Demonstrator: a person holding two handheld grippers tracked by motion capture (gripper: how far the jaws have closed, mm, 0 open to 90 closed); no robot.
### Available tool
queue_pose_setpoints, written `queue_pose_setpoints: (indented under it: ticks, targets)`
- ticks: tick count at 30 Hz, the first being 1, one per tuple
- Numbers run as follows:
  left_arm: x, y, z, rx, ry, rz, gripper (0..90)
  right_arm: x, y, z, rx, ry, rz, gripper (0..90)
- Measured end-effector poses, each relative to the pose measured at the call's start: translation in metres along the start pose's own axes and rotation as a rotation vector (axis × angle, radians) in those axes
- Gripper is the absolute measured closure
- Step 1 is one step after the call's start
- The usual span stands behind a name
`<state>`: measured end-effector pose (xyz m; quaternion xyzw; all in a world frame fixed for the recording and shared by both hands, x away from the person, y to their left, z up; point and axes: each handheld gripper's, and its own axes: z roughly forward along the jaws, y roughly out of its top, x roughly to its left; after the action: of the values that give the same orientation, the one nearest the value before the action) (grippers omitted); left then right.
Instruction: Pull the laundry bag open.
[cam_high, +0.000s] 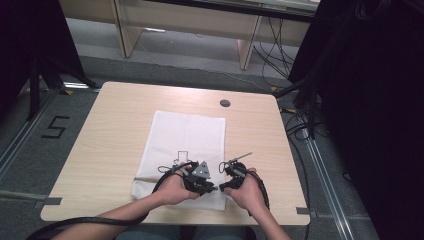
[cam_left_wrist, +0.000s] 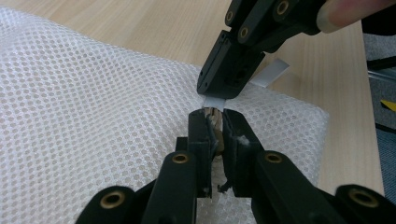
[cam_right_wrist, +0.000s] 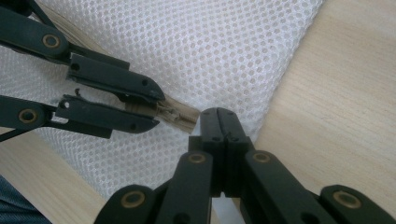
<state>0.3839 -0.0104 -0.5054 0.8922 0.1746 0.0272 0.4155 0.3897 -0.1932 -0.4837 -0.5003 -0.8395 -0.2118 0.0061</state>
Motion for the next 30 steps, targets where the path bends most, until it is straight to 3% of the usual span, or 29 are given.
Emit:
queue_pose_setpoints:
  ticks: [4, 10, 11, 14, 16, 18, 30]
  targets:
    - [0.001, 0.000, 0.000, -0.004, -0.002, 0.011, 82.0, 0.001, 0.000, 0.000, -0.003, -0.001, -0.023, 90.0]
    - [-0.001, -0.001, -0.003, -0.001, 0.007, 0.015, 82.0, 0.005, 0.001, -0.001, 0.016, -0.021, -0.003, 90.0]
    - [-0.001, -0.001, -0.004, -0.002, 0.005, 0.016, 82.0, 0.003, 0.001, 0.000, 0.011, -0.011, -0.025, 90.0]
    - [0.000, -0.003, -0.005, -0.002, 0.005, 0.013, 82.0, 0.002, 0.001, -0.001, 0.015, -0.004, -0.003, 90.0]
    - [0.001, -0.002, -0.006, 0.001, 0.003, 0.021, 82.0, -0.001, 0.001, 0.000, 0.012, 0.008, -0.017, 90.0]
    - [0.000, -0.002, -0.006, -0.008, -0.006, 0.003, 82.0, 0.000, 0.001, 0.000, 0.010, 0.007, -0.018, 90.0]
    - [0.000, -0.003, -0.012, -0.002, 0.003, 0.005, 82.0, 0.002, 0.002, 0.000, 0.019, -0.003, -0.018, 90.0]
